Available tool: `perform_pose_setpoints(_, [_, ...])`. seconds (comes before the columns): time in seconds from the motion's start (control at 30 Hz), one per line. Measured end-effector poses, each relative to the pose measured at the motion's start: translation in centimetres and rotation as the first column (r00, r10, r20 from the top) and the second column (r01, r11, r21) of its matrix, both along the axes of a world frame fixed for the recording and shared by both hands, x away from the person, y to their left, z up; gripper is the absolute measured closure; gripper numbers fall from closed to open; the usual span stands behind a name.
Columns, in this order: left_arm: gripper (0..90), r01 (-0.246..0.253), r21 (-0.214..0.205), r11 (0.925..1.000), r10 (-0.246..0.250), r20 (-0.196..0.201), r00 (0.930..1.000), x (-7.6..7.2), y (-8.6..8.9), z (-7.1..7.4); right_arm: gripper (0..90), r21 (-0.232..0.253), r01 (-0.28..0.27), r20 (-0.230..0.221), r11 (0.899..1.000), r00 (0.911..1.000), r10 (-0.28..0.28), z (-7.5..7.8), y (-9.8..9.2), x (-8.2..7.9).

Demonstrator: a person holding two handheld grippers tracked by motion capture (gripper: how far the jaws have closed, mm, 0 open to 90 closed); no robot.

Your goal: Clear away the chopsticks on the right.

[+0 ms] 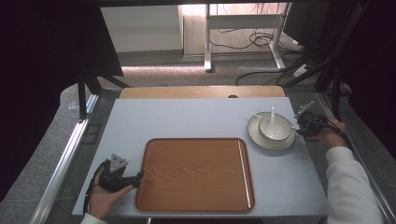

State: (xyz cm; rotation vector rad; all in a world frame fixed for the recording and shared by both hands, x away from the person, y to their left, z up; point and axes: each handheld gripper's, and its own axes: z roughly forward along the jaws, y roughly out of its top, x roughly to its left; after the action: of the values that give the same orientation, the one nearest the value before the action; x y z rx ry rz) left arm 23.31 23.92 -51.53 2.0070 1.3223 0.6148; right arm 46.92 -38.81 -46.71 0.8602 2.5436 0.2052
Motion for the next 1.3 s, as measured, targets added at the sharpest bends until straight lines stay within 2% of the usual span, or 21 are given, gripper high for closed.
perform_pose_setpoints(0.07, [17.9,-0.001,0.0,1.0,0.001,0.001,1.0,0.0,0.04,0.0,70.5,-0.019,-0.014,-0.008,1.0,0.9999,0.014,-0.16,0.37,0.15])
perform_pose_setpoints(0.33, [17.9,0.002,0.007,1.0,-0.002,-0.002,1.0,0.0,0.12,0.0,77.2,-0.028,-0.031,-0.021,0.999,0.9993,0.03,-0.46,0.62,0.28])
perform_pose_setpoints(0.5, [17.9,0.003,0.007,1.0,-0.003,-0.002,1.0,0.01,0.11,0.0,78.2,-0.03,-0.038,-0.016,0.999,0.9992,0.037,-0.47,0.59,0.16])
perform_pose_setpoints(1.07, [17.9,-0.002,0.005,1.0,0.002,0.0,1.0,0.05,0.15,-0.09,82.6,0.0,-0.042,0.005,0.999,0.9991,0.042,-0.58,0.21,-0.32])
perform_pose_setpoints(1.3, [17.9,0.0,0.01,1.0,0.0,-0.002,1.0,0.07,0.19,-0.06,83.4,0.008,-0.023,0.022,1.0,0.9995,0.023,-0.37,-0.15,-0.65])
